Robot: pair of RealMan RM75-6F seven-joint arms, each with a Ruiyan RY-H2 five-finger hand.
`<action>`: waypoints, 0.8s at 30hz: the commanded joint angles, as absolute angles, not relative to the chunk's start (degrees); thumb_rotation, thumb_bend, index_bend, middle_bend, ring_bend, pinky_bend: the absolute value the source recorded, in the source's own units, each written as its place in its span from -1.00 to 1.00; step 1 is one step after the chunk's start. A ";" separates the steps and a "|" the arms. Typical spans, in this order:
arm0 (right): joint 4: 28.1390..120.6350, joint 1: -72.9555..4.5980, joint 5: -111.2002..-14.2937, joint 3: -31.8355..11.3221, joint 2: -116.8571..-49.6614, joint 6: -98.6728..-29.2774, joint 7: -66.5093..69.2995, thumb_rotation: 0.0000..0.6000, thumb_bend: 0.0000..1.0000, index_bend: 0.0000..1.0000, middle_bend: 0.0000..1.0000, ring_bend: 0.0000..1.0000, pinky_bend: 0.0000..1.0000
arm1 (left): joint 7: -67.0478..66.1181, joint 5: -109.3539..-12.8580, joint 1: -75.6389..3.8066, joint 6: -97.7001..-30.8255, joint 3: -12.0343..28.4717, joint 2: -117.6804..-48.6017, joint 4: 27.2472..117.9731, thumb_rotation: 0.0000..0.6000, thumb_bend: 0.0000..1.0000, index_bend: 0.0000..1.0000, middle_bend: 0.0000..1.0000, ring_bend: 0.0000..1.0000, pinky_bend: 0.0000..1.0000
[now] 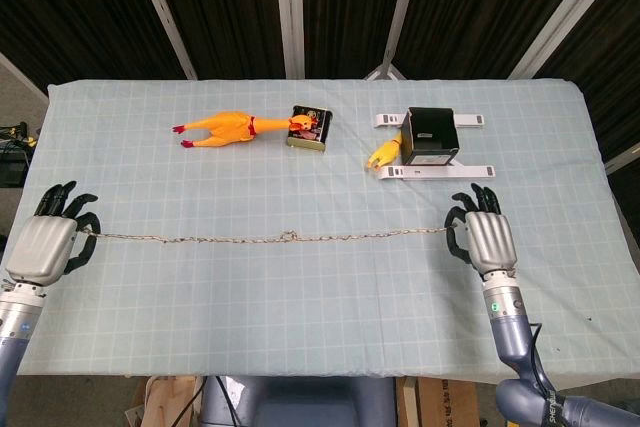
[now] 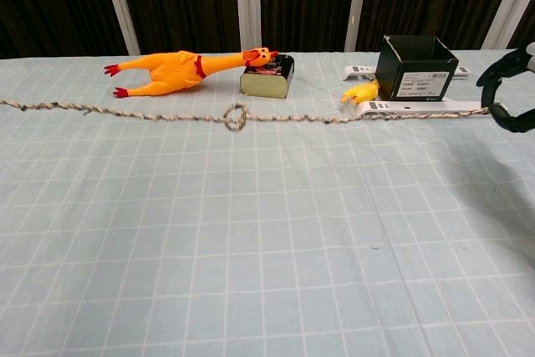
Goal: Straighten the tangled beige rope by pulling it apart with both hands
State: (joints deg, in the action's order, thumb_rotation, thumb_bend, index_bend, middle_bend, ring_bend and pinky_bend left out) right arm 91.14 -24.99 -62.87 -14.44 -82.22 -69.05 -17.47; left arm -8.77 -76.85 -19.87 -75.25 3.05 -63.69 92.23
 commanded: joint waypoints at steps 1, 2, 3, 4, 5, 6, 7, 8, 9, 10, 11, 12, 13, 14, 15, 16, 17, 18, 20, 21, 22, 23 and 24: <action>90.62 -24.91 -62.50 -14.56 -81.67 -68.95 -17.20 1.00 0.12 0.23 -0.48 -0.93 -1.00 | -8.24 -76.97 -19.50 -75.25 3.13 -63.39 91.62 1.00 0.36 0.28 -0.60 -1.00 -1.00; 90.47 -24.88 -62.37 -14.56 -81.54 -68.90 -17.04 1.00 0.12 0.23 -0.48 -0.93 -1.00 | -8.04 -77.06 -19.38 -75.28 3.14 -63.34 91.46 1.00 0.36 0.28 -0.60 -1.00 -1.00; 90.25 -24.82 -62.23 -14.51 -81.37 -68.86 -16.92 1.00 0.12 0.23 -0.48 -0.93 -1.00 | -7.83 -77.09 -19.22 -75.30 3.18 -63.29 91.23 1.00 0.36 0.28 -0.60 -1.00 -1.00; 90.13 -24.80 -62.19 -14.48 -81.31 -68.85 -16.88 1.00 0.12 0.23 -0.48 -0.93 -1.00 | -7.71 -77.13 -19.16 -75.29 3.19 -63.27 91.09 1.00 0.36 0.29 -0.60 -1.00 -1.00; 89.97 -24.75 -62.14 -14.41 -81.22 -68.84 -16.77 1.00 0.12 0.23 -0.48 -0.93 -1.00 | -7.60 -77.19 -19.06 -75.29 3.21 -63.25 90.93 1.00 0.36 0.29 -0.60 -1.00 -1.00; 89.88 -24.72 -62.11 -14.37 -81.17 -68.82 -16.67 1.00 0.12 0.23 -0.48 -0.93 -1.00 | -7.54 -77.22 -19.00 -75.29 3.23 -63.23 90.81 1.00 0.36 0.29 -0.60 -1.00 -1.00; 89.73 -24.67 -62.08 -14.28 -81.08 -68.77 -16.48 1.00 0.12 0.23 -0.48 -0.93 -1.00 | -7.40 -77.22 -18.88 -75.27 3.28 -63.21 90.60 1.00 0.36 0.29 -0.60 -1.00 -1.00; 89.65 -24.65 -62.10 -14.22 -81.03 -68.76 -16.36 1.00 0.12 0.23 -0.48 -0.93 -1.00 | -7.29 -77.21 -18.81 -75.23 3.33 -63.22 90.47 1.00 0.36 0.29 -0.60 -1.00 -1.00; 89.56 -24.63 -62.15 -14.15 -81.01 -68.76 -16.27 1.00 0.12 0.23 -0.48 -0.93 -1.00 | -7.19 -77.20 -18.74 -75.18 3.36 -63.25 90.35 1.00 0.36 0.29 -0.60 -1.00 -1.00; 89.46 -24.62 -62.22 -14.08 -80.99 -68.79 -16.21 1.00 0.12 0.23 -0.48 -0.93 -1.00 | -7.11 -77.22 -18.67 -75.14 3.38 -63.29 90.23 1.00 0.36 0.29 -0.60 -1.00 -1.00; 89.29 -24.63 -62.30 -13.98 -80.97 -68.81 -16.20 1.00 0.12 0.23 -0.48 -0.93 -1.00 | -7.02 -77.28 -18.57 -75.11 3.41 -63.34 90.08 1.00 0.36 0.29 -0.60 -1.00 -1.00; 89.19 -24.62 -62.33 -13.92 -80.96 -68.84 -16.19 1.00 0.12 0.23 -0.48 -0.93 -1.00 | -6.96 -77.34 -18.51 -75.09 3.41 -63.39 89.95 1.00 0.36 0.29 -0.60 -1.00 -1.00; 89.13 -24.60 -62.32 -13.89 -80.97 -68.86 -16.11 1.00 0.12 0.23 -0.48 -0.93 -1.00 | -6.92 -77.39 -18.45 -75.04 3.41 -63.45 89.81 1.00 0.36 0.29 -0.60 -1.00 -1.00; 89.12 -24.59 -62.26 -13.88 -80.96 -68.86 -16.02 1.00 0.12 0.23 -0.48 -0.93 -1.00 | -6.85 -77.41 -18.37 -74.99 3.40 -63.52 89.68 1.00 0.36 0.29 -0.60 -1.00 -1.00; 89.08 -24.57 -62.26 -13.82 -80.94 -68.88 -16.02 1.00 0.12 0.23 -0.48 -0.93 -1.00 | -6.78 -77.42 -18.30 -74.93 3.40 -63.59 89.55 1.00 0.36 0.29 -0.60 -1.00 -1.00; 88.95 -24.55 -62.34 -13.72 -80.91 -68.96 -16.09 1.00 0.12 0.23 -0.48 -0.93 -1.00 | -6.73 -77.43 -18.22 -74.84 3.40 -63.70 89.36 1.00 0.36 0.29 -0.60 -1.00 -1.00; 88.78 -24.56 -62.38 -13.67 -80.90 -68.98 -16.12 1.00 0.12 0.23 -0.48 -0.93 -1.00 | -6.70 -77.44 -18.17 -74.77 3.40 -63.79 89.20 1.00 0.36 0.29 -0.60 -1.00 -1.00; 88.68 -24.53 -62.32 -13.65 -80.88 -69.03 -16.13 1.00 0.12 0.23 -0.48 -0.93 -1.00 | -6.65 -77.44 -18.12 -74.72 3.42 -63.86 89.03 1.00 0.36 0.29 -0.60 -1.00 -1.00; 88.50 -24.43 -62.06 -13.73 -80.84 -69.21 -16.10 1.00 0.12 0.23 -0.48 -0.93 -1.00 | -6.55 -77.45 -18.00 -74.68 3.49 -63.92 88.71 1.00 0.36 0.29 -0.60 -1.00 -1.00; 88.46 -24.37 -61.85 -13.77 -80.76 -69.21 -16.03 1.00 0.12 0.23 -0.48 -0.93 -1.00 | -6.40 -77.44 -17.90 -74.67 3.53 -63.90 88.52 1.00 0.36 0.29 -0.60 -1.00 -1.00; 88.45 -24.37 -61.70 -13.84 -80.66 -69.21 -16.02 1.00 0.12 0.23 -0.48 -0.93 -1.00 | -6.26 -77.44 -17.82 -74.67 3.57 -63.86 88.41 1.00 0.36 0.29 -0.60 -1.00 -1.00; 88.40 -24.31 -61.66 -13.85 -80.58 -69.29 -16.01 1.00 0.12 0.23 -0.48 -0.93 -1.00 | -6.13 -77.44 -17.75 -74.67 3.61 -63.81 88.32 1.00 0.36 0.29 -0.60 -1.00 -1.00; 88.27 -24.24 -61.61 -13.87 -80.49 -69.40 -15.94 1.00 0.12 0.23 -0.48 -0.93 -1.00 | -5.96 -77.45 -17.66 -74.69 3.68 -63.73 88.19 1.00 0.36 0.29 -0.60 -1.00 -1.00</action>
State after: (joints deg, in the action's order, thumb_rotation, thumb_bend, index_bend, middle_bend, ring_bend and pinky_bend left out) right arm 88.30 -24.26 -61.62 -13.86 -80.51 -69.39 -15.96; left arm -5.99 -77.45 -17.69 -74.69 3.65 -63.75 88.21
